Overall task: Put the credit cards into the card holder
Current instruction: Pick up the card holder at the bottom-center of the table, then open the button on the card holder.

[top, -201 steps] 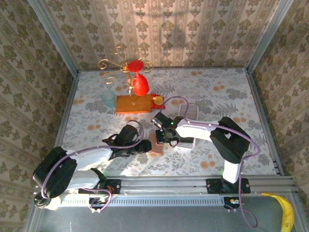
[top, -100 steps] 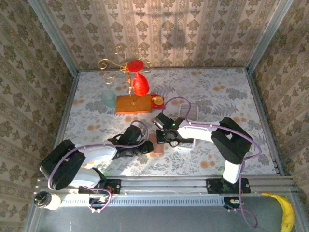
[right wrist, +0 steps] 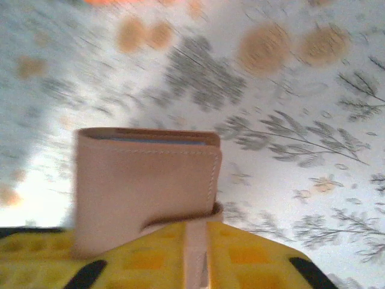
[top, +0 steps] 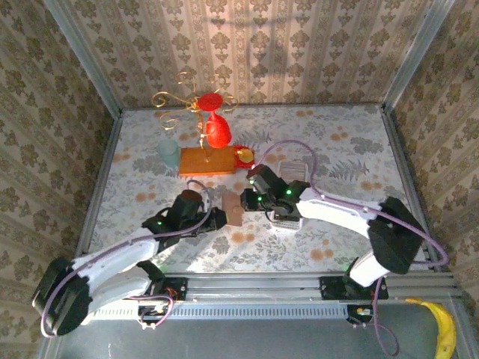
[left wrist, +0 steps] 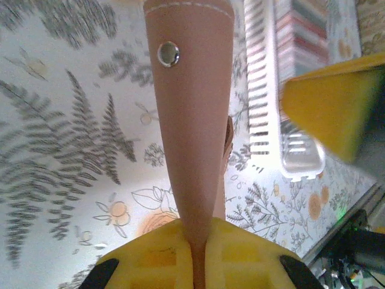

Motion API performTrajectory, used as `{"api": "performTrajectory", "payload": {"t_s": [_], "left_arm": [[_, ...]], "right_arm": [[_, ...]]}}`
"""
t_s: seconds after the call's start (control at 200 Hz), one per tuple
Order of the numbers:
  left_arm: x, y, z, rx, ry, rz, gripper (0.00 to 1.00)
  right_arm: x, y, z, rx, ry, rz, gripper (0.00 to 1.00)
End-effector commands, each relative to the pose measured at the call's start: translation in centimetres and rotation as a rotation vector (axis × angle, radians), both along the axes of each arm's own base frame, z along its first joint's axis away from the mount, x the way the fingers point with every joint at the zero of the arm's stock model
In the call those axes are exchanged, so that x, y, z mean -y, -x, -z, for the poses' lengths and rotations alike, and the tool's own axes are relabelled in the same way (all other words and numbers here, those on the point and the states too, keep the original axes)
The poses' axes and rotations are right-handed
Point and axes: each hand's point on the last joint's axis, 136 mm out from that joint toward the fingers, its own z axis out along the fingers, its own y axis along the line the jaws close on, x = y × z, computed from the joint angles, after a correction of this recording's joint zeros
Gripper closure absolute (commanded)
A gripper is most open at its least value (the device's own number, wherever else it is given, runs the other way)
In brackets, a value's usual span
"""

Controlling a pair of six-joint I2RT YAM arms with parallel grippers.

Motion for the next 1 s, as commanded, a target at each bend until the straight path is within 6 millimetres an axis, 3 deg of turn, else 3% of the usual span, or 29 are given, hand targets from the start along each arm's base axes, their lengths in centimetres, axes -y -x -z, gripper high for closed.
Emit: {"api": "performTrajectory", "payload": {"t_s": [0.0, 0.155, 0.33, 0.505, 0.845, 0.995], "left_arm": [[-1.8, -0.2, -2.0, 0.127, -0.069, 0.017, 1.0], [-2.0, -0.3, -4.9, 0.258, -0.031, 0.046, 1.0], [-1.7, -0.4, -7.1, 0.341, 0.016, 0.058, 1.0], [-1.3, -0.4, -7.9, 0.357, 0.039, 0.073, 1.0], [-0.5, -0.4, -9.0, 0.37, 0.073, 0.096, 1.0], [0.1, -0.3, -9.0, 0.351, 0.092, 0.112, 1.0]], "right_arm": [[-1.5, 0.8, -4.4, 0.025, -0.142, -0.041, 0.72], [-3.3, 2.5, -6.9, 0.032, -0.206, -0.091, 0.61], [-4.8, 2.7, -7.3, 0.017, -0.246, -0.104, 0.58], [-5.5, 2.3, -6.1, -0.007, -0.205, -0.106, 0.58], [-4.6, 1.2, -2.9, -0.038, -0.1, -0.031, 0.54], [-3.9, 0.2, -1.9, -0.017, -0.043, 0.025, 0.6]]}}
